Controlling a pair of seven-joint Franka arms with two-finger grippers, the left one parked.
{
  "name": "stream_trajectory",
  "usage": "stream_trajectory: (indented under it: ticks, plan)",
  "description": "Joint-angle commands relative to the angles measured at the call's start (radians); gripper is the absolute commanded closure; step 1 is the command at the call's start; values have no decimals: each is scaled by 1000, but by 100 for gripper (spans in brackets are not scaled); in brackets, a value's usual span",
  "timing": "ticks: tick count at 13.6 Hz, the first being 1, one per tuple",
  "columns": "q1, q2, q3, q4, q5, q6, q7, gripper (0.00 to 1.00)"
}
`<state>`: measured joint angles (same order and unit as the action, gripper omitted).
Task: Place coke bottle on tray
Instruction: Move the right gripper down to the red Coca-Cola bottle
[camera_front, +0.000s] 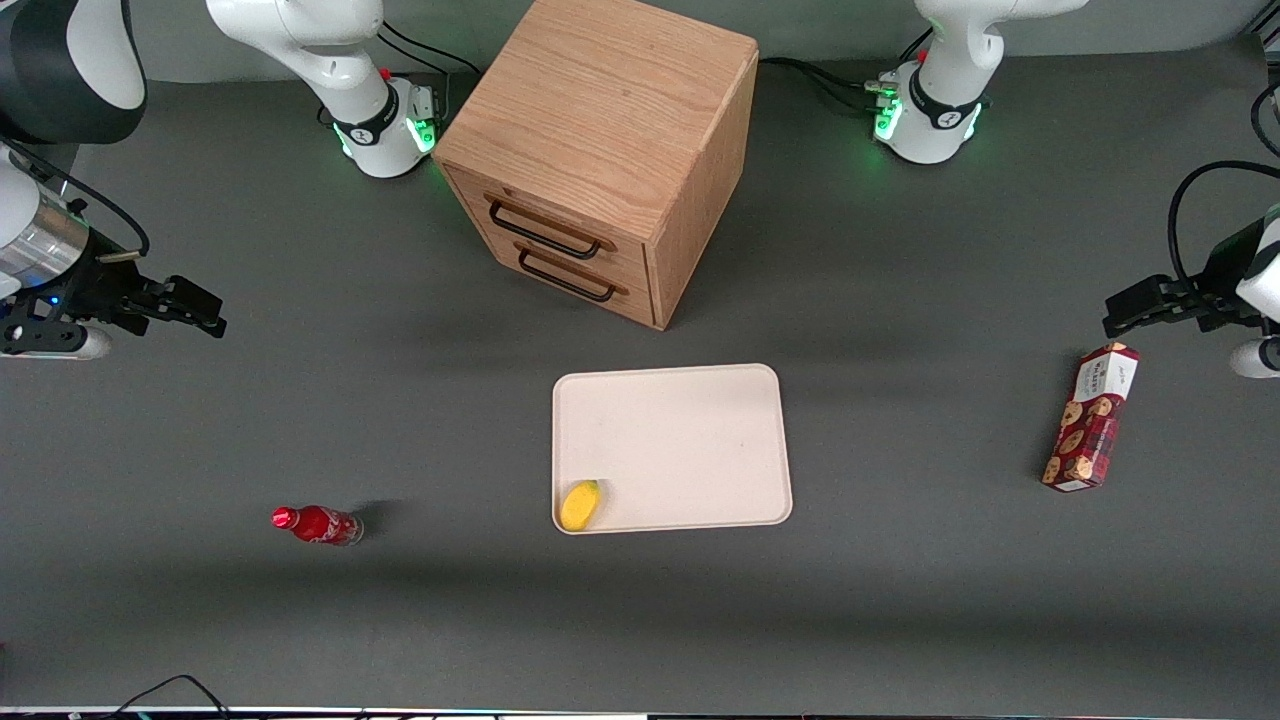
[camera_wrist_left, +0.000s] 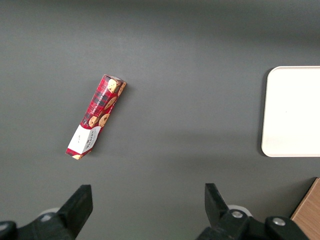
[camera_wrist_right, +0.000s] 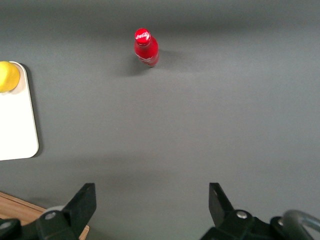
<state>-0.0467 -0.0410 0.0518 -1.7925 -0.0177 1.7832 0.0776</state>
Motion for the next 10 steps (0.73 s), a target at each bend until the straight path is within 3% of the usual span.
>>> stream_trajectory:
  ticks: [1, 6, 10]
  plan:
    - [-5, -14, -4, -13, 27, 2, -35, 0]
    - [-5, 100, -3, 62, 21, 14, -21, 0]
    - [-4, 500, 8, 491, 16, 15, -16, 0]
